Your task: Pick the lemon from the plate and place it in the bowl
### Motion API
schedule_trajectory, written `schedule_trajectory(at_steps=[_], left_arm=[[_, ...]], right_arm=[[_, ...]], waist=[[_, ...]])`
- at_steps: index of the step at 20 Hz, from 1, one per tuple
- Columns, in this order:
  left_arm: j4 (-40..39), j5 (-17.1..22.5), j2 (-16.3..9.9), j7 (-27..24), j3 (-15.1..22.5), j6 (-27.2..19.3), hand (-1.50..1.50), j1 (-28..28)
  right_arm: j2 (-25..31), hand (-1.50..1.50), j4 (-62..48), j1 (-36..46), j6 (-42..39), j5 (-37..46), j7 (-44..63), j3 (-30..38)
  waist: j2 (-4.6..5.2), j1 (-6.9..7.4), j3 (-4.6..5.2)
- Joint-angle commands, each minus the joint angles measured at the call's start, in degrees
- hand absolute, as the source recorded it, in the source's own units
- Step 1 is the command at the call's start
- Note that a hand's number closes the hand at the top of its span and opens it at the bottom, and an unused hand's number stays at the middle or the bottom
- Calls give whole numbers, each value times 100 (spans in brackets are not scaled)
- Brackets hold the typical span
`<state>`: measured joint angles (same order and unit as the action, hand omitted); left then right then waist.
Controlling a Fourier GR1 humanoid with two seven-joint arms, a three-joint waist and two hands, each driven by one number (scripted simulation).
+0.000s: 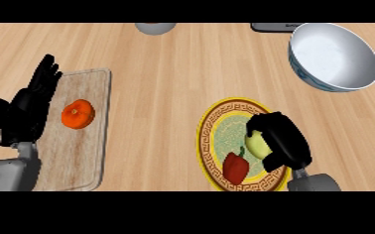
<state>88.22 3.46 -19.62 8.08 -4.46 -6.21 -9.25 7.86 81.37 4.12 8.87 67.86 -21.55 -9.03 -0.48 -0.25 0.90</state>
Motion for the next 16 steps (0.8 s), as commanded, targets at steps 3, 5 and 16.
schedule_trajectory(at_steps=[3,5,16], left_arm=[[-274,-40,93,-329,-37,29,0,52],[-31,-77,120,92,117,-32,0,-205],[153,-242,159,-128,-42,-21,0,316]], right_arm=[[-183,150,-596,949,-1801,196,1420,187],[82,150,-1153,1278,-2635,134,1762,494],[89,150,697,2172,-2945,48,2786,961]], waist=[[77,106,-75],[109,184,-78],[8,-15,-88]])
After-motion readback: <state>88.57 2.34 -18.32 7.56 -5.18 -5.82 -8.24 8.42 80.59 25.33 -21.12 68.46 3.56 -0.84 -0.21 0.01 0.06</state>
